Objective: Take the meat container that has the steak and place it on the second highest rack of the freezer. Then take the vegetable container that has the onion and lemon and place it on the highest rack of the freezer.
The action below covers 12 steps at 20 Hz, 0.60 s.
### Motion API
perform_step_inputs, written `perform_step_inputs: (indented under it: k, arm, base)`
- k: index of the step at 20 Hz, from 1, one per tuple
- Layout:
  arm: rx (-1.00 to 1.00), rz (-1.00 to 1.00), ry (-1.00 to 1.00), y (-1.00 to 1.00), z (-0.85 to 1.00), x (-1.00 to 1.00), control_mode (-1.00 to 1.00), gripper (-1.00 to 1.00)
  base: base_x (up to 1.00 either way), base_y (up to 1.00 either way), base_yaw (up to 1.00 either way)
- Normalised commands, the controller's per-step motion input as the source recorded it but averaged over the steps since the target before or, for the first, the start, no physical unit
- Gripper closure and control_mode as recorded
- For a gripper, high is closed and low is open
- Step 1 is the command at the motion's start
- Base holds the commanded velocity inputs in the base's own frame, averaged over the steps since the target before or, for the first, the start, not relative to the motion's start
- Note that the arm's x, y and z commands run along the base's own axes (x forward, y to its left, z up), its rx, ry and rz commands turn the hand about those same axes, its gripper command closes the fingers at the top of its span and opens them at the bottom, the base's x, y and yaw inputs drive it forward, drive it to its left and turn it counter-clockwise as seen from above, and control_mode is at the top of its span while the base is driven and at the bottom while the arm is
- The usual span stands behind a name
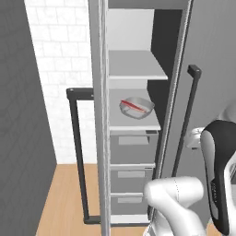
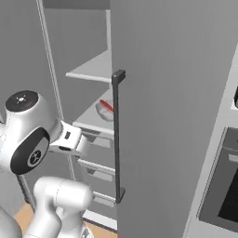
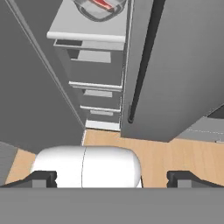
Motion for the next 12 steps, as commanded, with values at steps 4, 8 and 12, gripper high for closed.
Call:
perform_step_inputs:
  k: [4, 8, 12]
  arm:
    - [0.0, 0.0, 0.0, 0.0, 0.0, 0.0, 1.0, -1.0]
    - [0.0, 0.0, 0.0, 0.0, 0.0, 0.0, 1.0, -1.0]
    - [0.0, 0.0, 0.0, 0.0, 0.0, 0.0, 1.0, -1.0]
  base:
    - [-0.76, -0.66, -0.37]
    - [-0.22, -1.0, -0.32]
    - [0.14, -1.0, -0.25]
